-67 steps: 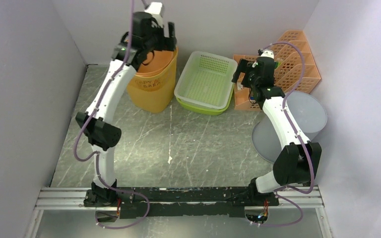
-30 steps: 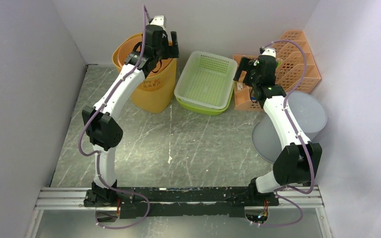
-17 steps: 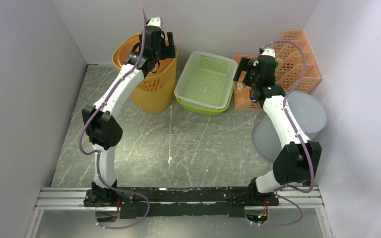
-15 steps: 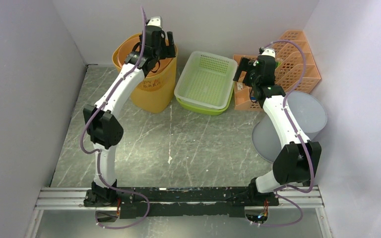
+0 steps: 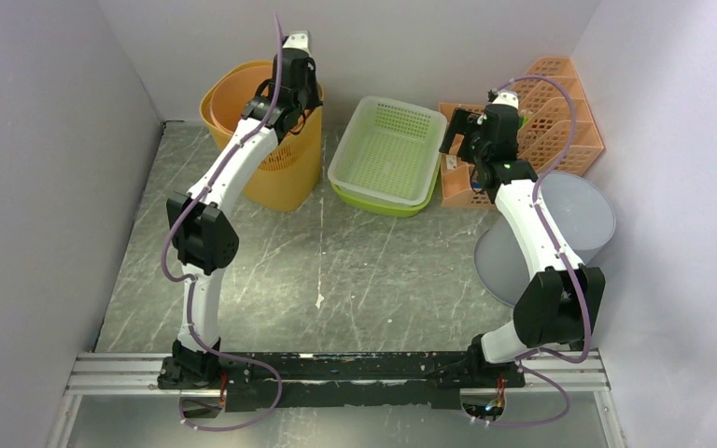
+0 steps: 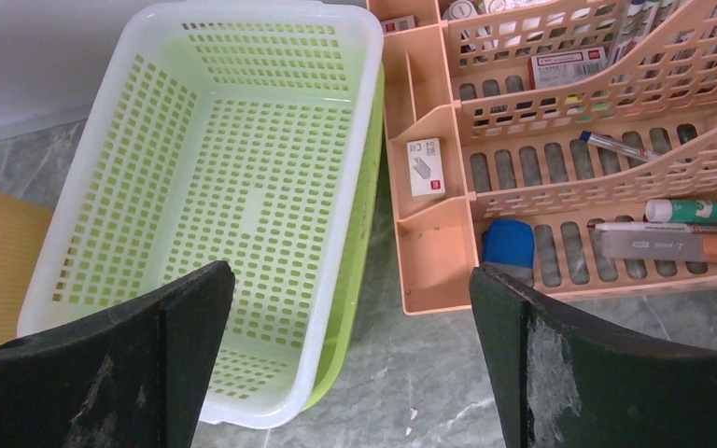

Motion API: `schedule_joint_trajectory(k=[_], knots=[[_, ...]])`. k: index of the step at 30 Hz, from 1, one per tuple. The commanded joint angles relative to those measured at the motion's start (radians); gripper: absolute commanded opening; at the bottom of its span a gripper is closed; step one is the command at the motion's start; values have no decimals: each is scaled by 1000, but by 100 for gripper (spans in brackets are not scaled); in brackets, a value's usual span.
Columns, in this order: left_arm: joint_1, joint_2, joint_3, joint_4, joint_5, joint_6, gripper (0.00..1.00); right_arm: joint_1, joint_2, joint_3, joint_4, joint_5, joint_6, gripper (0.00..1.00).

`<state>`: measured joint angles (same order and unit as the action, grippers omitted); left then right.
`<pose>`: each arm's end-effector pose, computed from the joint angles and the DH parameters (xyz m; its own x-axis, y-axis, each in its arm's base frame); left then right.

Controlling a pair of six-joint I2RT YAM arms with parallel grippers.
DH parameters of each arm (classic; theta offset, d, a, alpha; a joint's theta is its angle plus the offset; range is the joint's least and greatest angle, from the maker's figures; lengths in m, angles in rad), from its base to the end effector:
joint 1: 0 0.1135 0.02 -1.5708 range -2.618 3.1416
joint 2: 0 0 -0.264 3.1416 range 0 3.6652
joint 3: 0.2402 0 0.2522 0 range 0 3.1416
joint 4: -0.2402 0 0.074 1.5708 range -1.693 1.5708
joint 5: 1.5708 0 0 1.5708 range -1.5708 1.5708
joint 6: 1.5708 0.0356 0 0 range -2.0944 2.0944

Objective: Turn the large container upside down

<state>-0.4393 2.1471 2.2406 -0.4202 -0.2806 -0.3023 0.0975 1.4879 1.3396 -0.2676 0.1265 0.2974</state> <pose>0.4609 -0.2057 0.3827 -0.3283 -0.1618 -0.9306 0.0771 0.9773 -0.1971 0.3481 0.0295 0.3556 -0.3791 0.2550 -0.8895 0.1353 0.9662 0.2193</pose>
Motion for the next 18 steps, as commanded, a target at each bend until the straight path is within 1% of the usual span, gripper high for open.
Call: schedule_joint_trajectory(k=[1, 3, 4, 8, 11, 16, 18], knots=[[39, 31, -46, -74, -52, 54, 22, -9, -3, 0, -1, 6, -8, 100], [39, 31, -43, -82, -60, 63, 8, -9, -3, 0, 2, 5, -6, 100], [39, 30, -41, -86, -63, 69, 7, -9, -3, 0, 1, 5, -6, 100], [35, -24, -58, -72, -98, 116, 7, -9, -3, 2, 3, 3, -5, 100], [14, -109, -66, -43, -199, 191, 7, -9, -1, 7, 3, 1, -2, 100], [-41, -276, -98, 74, -359, 352, 7, -10, 4, -4, 10, -9, 6, 100], [-60, -348, -127, 128, -399, 406, 7, -9, 7, -8, 14, -17, 13, 100]])
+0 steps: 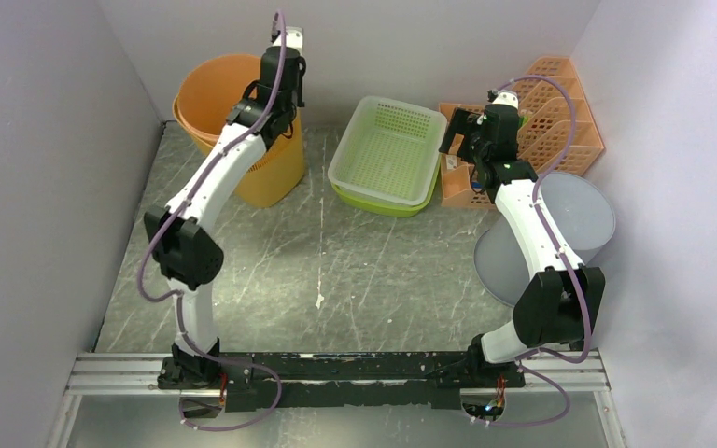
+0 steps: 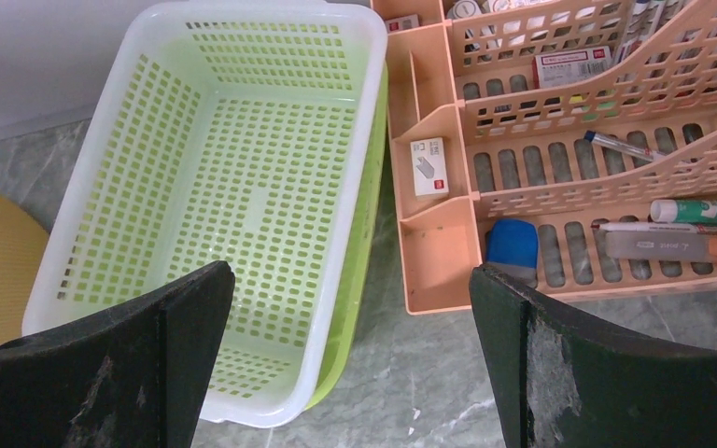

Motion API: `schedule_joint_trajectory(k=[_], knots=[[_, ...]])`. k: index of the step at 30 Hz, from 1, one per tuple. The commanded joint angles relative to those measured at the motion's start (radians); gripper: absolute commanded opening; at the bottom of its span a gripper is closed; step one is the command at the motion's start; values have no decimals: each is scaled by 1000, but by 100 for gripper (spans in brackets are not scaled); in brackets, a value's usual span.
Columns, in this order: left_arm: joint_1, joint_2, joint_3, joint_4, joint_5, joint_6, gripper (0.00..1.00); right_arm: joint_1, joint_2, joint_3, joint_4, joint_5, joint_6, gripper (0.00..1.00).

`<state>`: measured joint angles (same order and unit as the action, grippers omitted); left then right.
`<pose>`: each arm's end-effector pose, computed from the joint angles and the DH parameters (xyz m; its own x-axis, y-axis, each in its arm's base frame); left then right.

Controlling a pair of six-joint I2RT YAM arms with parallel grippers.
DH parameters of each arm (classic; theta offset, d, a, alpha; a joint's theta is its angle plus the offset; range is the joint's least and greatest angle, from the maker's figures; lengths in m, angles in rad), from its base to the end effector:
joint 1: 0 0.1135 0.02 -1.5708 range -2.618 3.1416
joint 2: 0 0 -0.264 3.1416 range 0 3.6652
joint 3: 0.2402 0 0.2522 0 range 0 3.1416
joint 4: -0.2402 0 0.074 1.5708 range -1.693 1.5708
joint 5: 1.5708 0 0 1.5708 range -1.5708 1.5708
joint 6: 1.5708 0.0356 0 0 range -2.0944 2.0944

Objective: Turn the large container upside down

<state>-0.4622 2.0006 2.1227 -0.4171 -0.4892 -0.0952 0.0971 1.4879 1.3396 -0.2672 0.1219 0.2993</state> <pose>0.4252 -0.1931 0.4122 -0.2582 0.0349 -0.9655 -0.0335 0.9984 0.0451 0.3481 0.0296 0.3556 -0.3796 0.2571 -0.8887 0.1323 0.9658 0.2229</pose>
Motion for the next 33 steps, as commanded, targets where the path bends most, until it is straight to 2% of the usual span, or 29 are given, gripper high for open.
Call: schedule_joint_trajectory(k=[1, 7, 12, 15, 18, 24, 27, 30, 33], knots=[[-42, -231, -17, 143, -201, 216, 7, -9, 10, -9, 14, -17, 14, 100], [-96, -392, -100, 264, -260, 330, 7, -9, 10, -20, 25, -31, 32, 100], [-189, -511, -161, 372, -303, 416, 7, -9, -5, -30, 26, -22, 40, 100], [-233, -571, -148, 369, -281, 410, 7, -10, -17, -37, 27, -15, 46, 100], [-242, -665, -172, 342, -171, 312, 7, -8, -31, -57, 40, 1, 53, 100], [-243, -773, -180, 185, 84, 87, 6, -9, -21, -51, 43, 26, 49, 100], [-242, -836, -273, 190, 227, -11, 7, -11, -17, -37, 47, 40, 47, 100], [-242, -898, -429, 256, 349, -100, 6, -10, -14, -13, 47, 49, 41, 100], [-243, -912, -498, 289, 475, -151, 7, -11, -10, 7, 36, 61, 34, 100]])
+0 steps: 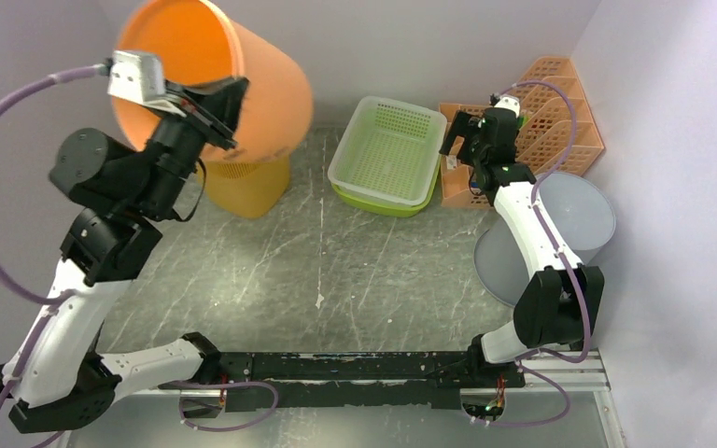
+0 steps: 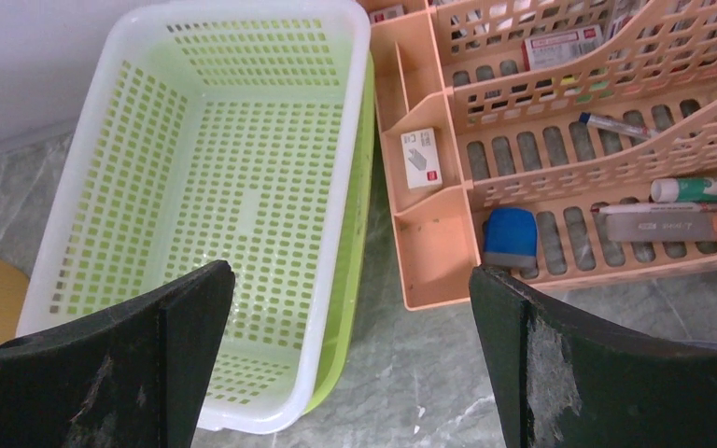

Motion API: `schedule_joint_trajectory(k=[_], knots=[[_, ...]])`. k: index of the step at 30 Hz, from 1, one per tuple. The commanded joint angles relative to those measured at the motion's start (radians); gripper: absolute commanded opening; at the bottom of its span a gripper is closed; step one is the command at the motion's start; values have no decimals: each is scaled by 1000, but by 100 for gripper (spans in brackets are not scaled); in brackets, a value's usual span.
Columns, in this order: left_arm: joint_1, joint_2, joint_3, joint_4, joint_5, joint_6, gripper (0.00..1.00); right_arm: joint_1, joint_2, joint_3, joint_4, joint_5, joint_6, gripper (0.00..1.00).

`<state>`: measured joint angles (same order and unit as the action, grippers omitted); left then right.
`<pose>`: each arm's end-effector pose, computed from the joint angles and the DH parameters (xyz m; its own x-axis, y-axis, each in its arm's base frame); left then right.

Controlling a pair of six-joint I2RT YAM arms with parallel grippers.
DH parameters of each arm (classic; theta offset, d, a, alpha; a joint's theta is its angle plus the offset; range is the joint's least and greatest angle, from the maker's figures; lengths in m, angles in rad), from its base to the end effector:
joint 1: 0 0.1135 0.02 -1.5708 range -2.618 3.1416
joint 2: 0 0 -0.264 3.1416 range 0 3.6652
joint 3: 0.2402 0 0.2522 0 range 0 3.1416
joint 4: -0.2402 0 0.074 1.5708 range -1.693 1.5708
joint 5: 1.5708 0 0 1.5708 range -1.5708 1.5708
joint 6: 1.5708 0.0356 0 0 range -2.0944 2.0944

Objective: Turn the large container upside down

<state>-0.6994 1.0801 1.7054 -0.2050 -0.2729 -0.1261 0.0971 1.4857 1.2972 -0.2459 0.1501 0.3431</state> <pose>0.1270 -0.0943 0.5826 0.2555 -0.3732 -0.8919 0.4675 0.8552 -0.2239 0.3474 0.0285 0.3436 -0.3813 0.2971 -0.8754 0.1778 0.9528 0.2459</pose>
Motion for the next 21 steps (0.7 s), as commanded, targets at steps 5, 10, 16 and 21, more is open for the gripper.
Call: schedule_joint_trajectory(k=[5, 10, 16, 21], knots=[[-6, 9, -178, 138, 503, -191, 7, -13, -21, 40, 19, 43, -8, 100], [-20, 9, -325, 203, 593, -275, 7, -12, -19, 54, 10, 34, -9, 100], [-90, 45, -418, 213, 582, -257, 7, -12, -15, 70, 3, 37, -17, 100], [-189, 78, -520, 267, 573, -268, 7, -12, -11, 54, 6, 36, -17, 100]])
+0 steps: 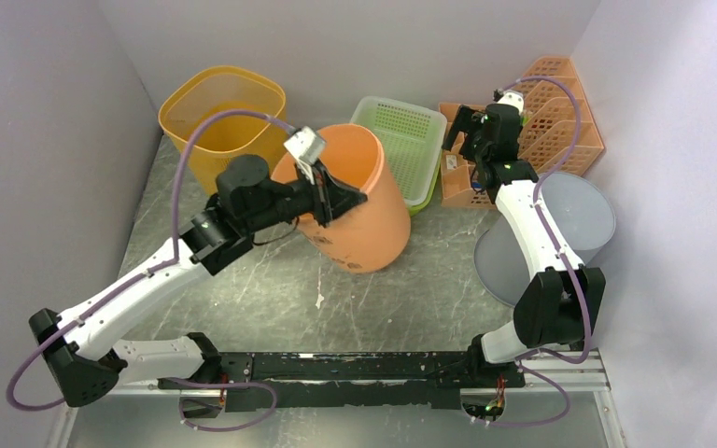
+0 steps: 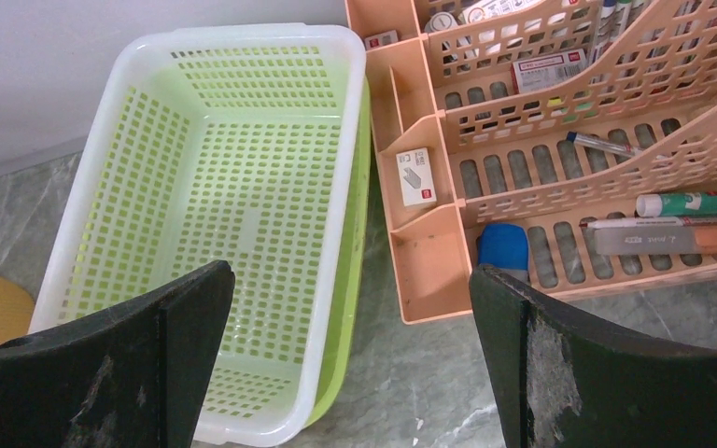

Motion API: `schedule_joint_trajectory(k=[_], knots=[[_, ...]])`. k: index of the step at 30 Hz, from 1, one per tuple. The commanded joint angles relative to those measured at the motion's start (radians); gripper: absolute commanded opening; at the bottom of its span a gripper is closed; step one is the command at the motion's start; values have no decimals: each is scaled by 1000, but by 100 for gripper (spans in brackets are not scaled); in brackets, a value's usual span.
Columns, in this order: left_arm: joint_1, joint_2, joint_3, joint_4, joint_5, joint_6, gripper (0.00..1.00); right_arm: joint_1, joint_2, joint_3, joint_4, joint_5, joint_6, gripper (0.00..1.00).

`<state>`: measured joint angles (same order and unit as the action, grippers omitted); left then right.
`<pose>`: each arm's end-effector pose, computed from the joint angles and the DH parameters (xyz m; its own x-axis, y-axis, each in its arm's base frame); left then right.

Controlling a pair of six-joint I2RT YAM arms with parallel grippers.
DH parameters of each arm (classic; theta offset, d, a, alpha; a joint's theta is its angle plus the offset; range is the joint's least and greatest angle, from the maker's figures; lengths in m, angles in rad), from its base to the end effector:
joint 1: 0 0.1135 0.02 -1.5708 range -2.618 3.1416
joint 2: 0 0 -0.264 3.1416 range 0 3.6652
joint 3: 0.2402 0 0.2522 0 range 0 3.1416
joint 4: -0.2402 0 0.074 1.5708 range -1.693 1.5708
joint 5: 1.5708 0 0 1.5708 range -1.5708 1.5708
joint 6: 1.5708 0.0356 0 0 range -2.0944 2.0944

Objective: Turn the large container upside down

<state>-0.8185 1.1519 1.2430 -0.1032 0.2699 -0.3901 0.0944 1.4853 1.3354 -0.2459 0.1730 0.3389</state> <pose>0.1703 -0.1959 0.4354 -0.3445 -0.1682 -0.9236 0.8162 0.4324 -0.3832 0.3483 0.0268 0.3572 -0.3403 0.2967 -0.8923 0.1892 0.9511 0.2442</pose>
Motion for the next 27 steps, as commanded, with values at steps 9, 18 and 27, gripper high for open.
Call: schedule_joint_trajectory(k=[9, 18, 27], knots=[[-163, 17, -366, 387, -21, -131, 7, -10, 2, -5, 22, 25, -25, 100], [-173, -65, -474, 489, -100, -242, 7, -10, 12, -35, 44, 23, -19, 100], [-172, -155, -467, 618, -122, -350, 7, -9, 11, -41, 49, 20, -13, 100]])
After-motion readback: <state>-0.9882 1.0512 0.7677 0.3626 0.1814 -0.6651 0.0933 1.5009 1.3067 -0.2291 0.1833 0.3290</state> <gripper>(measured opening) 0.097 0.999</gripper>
